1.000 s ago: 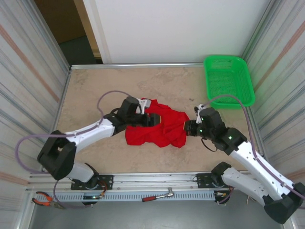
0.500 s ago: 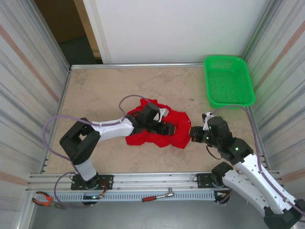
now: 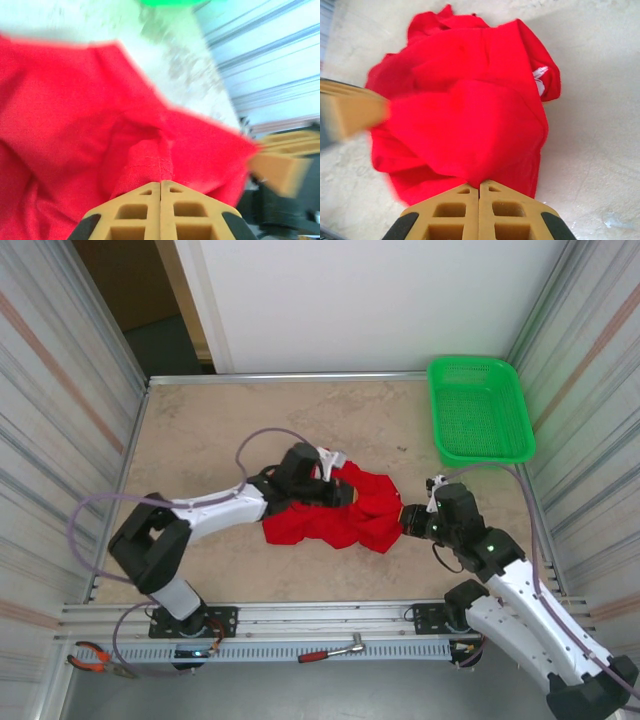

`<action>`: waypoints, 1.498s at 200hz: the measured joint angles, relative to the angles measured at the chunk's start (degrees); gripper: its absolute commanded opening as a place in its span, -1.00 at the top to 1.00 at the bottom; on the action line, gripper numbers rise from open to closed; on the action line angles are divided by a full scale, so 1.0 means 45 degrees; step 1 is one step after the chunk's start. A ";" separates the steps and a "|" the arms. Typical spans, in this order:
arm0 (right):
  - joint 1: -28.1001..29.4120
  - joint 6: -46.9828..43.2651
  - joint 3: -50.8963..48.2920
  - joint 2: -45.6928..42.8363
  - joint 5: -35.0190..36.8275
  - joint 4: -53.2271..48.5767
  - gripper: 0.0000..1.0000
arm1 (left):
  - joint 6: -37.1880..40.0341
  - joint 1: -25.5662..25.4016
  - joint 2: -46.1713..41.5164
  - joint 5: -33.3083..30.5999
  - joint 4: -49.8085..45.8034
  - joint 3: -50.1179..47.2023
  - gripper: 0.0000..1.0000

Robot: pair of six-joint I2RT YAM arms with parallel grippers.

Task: Fold the inside-out t-shirt

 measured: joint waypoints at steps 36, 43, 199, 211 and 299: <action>-0.0359 -0.0034 -0.0146 0.2555 0.0136 0.1263 0.30 | -0.0291 0.1117 -0.2103 0.1549 0.1690 0.0039 1.00; -0.0359 -0.0121 -0.0073 0.3075 0.0170 0.1282 0.28 | -0.0296 0.1185 -0.2322 0.1831 0.1826 0.0121 1.00; 0.2467 -0.2025 0.4663 0.4163 0.1200 0.1336 -0.13 | -0.0675 0.1418 -0.2662 0.3313 0.2341 0.0204 1.00; 0.2176 -0.2016 0.4682 0.4235 0.1200 0.1598 -0.13 | -0.0680 0.1409 -0.2662 0.3366 0.2336 0.0189 1.00; 0.1734 -0.1632 0.5654 0.5897 0.2273 0.1093 0.49 | -0.0763 0.1287 -0.2817 0.3075 0.2346 0.0044 1.00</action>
